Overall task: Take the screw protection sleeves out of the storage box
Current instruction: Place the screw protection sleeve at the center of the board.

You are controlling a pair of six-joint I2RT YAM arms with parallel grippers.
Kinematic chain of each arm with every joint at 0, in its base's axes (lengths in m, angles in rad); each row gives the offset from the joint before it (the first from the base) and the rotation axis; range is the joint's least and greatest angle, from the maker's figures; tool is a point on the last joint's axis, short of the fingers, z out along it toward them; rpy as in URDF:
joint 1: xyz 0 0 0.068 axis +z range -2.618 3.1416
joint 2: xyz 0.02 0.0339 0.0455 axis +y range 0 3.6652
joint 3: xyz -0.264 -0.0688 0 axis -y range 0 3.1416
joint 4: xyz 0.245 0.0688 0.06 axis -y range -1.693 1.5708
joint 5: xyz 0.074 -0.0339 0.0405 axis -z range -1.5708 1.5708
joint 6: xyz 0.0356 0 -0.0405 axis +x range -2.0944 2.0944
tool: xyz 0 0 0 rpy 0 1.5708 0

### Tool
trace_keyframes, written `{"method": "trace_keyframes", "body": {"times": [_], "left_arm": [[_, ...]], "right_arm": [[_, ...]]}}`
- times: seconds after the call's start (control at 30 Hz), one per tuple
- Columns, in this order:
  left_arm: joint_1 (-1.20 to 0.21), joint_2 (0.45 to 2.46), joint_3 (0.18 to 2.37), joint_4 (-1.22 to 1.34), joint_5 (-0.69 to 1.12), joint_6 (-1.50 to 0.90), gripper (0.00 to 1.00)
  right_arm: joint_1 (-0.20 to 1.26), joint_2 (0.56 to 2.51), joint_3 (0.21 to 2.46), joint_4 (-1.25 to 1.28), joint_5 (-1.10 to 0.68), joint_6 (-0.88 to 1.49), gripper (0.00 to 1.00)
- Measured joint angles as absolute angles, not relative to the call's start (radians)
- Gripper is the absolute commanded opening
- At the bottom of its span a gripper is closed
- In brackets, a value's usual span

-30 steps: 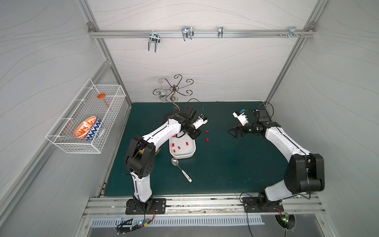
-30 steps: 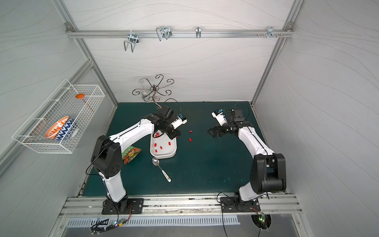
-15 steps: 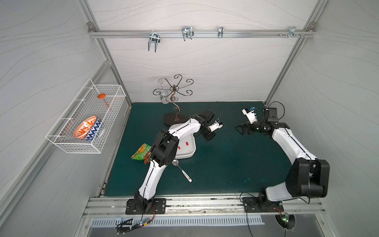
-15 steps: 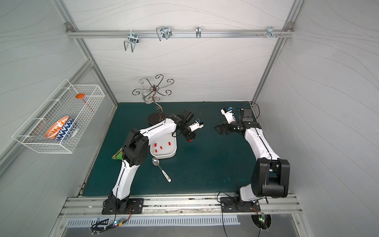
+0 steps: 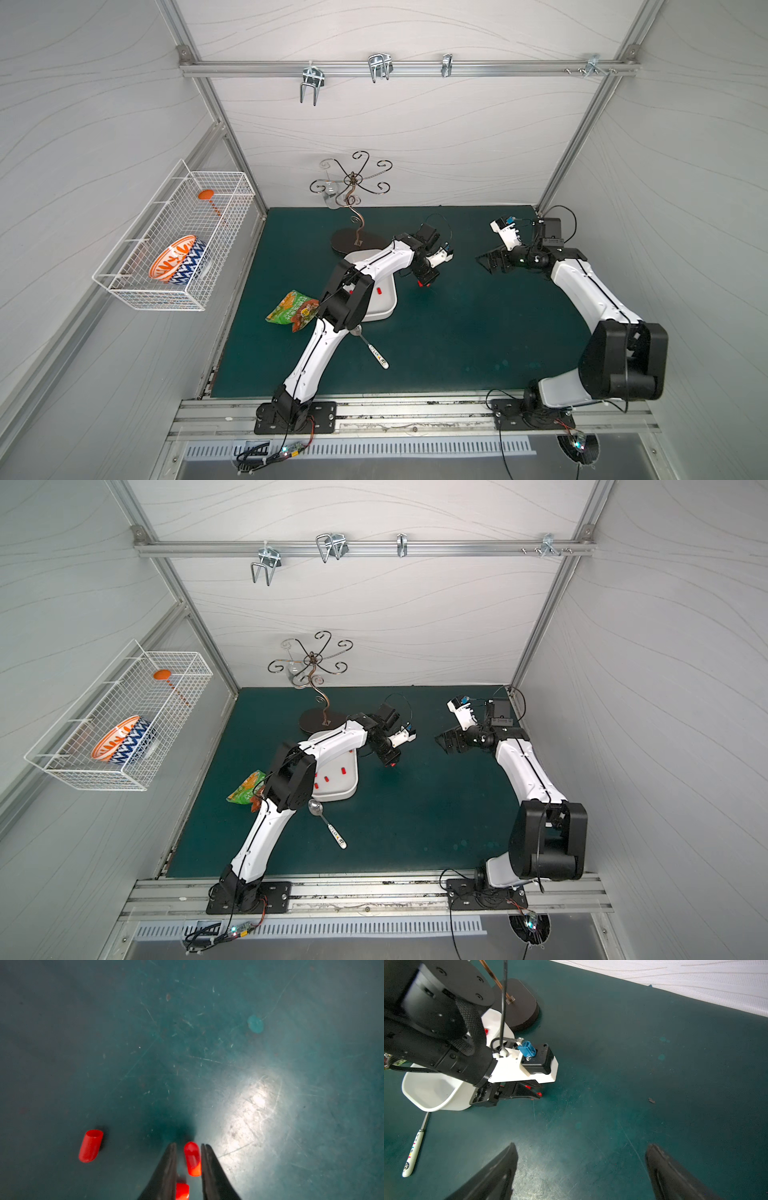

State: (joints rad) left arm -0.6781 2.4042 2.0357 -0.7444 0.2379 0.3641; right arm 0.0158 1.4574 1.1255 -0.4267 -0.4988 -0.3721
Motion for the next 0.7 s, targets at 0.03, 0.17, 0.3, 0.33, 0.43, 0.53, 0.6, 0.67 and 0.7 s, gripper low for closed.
{"method": "trace_keyframes", "body": {"times": [0.03, 0.17, 0.3, 0.33, 0.43, 0.53, 0.6, 0.67, 0.7], "left_arm": [[-0.678, 2.404, 2.040, -0.745, 0.237, 0.364, 0.31], [-0.678, 2.404, 2.046, -0.751, 0.236, 0.365, 0.34], [-0.678, 2.391, 2.036, -0.765, 0.239, 0.368, 0.36], [-0.677, 2.377, 2.021, -0.767, 0.241, 0.368, 0.36], [-0.672, 2.308, 1.959, -0.775, 0.248, 0.374, 0.37], [-0.659, 2.211, 1.892, -0.796, 0.263, 0.382, 0.38], [-0.647, 2.135, 1.835, -0.799, 0.281, 0.383, 0.38], [-0.625, 2.057, 1.777, -0.811, 0.302, 0.384, 0.38], [-0.608, 2.018, 1.744, -0.813, 0.313, 0.386, 0.39]], "right_arm": [[0.016, 1.457, 1.126, -0.427, -0.499, -0.372, 0.99], [0.016, 1.457, 1.126, -0.427, -0.499, -0.372, 0.99], [0.016, 1.457, 1.126, -0.427, -0.499, -0.372, 0.99], [0.016, 1.457, 1.126, -0.427, -0.499, -0.372, 0.99], [0.016, 1.457, 1.126, -0.427, -0.499, -0.372, 0.99], [0.016, 1.457, 1.126, -0.427, -0.499, -0.372, 0.99], [0.017, 1.457, 1.126, -0.427, -0.499, -0.372, 0.99], [0.020, 1.457, 1.126, -0.427, -0.500, -0.372, 0.99], [0.024, 1.457, 1.126, -0.427, -0.502, -0.372, 0.99]]}}
